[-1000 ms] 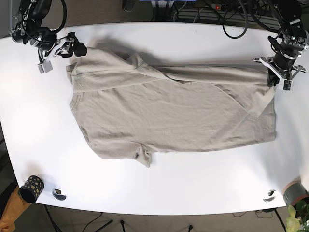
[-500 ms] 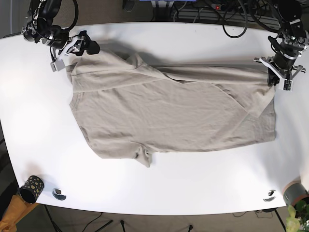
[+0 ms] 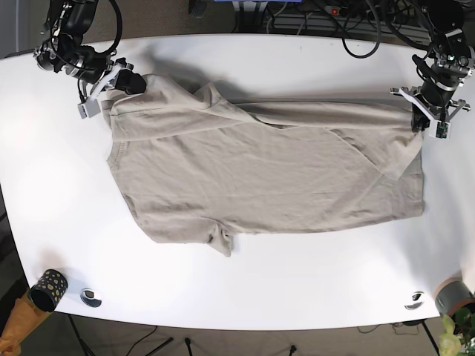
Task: Fold the T-shirt properly
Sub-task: 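Pull the right gripper's corner outward to straighten the shirt edge, then release and regrasp the shirt edge with the right gripper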
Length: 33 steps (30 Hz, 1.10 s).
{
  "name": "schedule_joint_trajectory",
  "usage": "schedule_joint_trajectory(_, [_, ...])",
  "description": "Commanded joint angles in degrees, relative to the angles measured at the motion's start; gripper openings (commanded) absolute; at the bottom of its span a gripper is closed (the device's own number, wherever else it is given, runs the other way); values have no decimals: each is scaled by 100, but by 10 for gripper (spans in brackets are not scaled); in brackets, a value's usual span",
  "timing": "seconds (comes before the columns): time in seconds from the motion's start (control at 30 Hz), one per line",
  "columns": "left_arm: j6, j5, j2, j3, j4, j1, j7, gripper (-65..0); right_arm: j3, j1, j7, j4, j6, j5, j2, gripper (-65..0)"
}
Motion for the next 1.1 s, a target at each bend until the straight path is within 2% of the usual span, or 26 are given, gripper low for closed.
schedule_joint_trajectory(0.0, [26, -31, -82, -53, 86, -7, -132, -650, 66, -104, 50, 223, 207, 149, 112, -650])
schedule_joint_trajectory(0.23, [26, -22, -82, -53, 86, -7, -132, -650, 75, -517, 33, 1392, 237, 518, 129, -650])
schedule_joint_trajectory(0.53, [26, -22, -108, -53, -196, -24, -167, -650, 66, 353, 33, 1524, 237, 500, 217, -650])
schedule_joint_trajectory(0.77, [26, -31, -117, -62, -301, -16, -167, -650, 31, 1338, 24, 381, 237, 351, 446, -650])
schedule_joint_trajectory(1.07, [26, -31, -91, -70, -310, -16, -167, -650, 22, 2507, 24, -788, 237, -10, 455, -650])
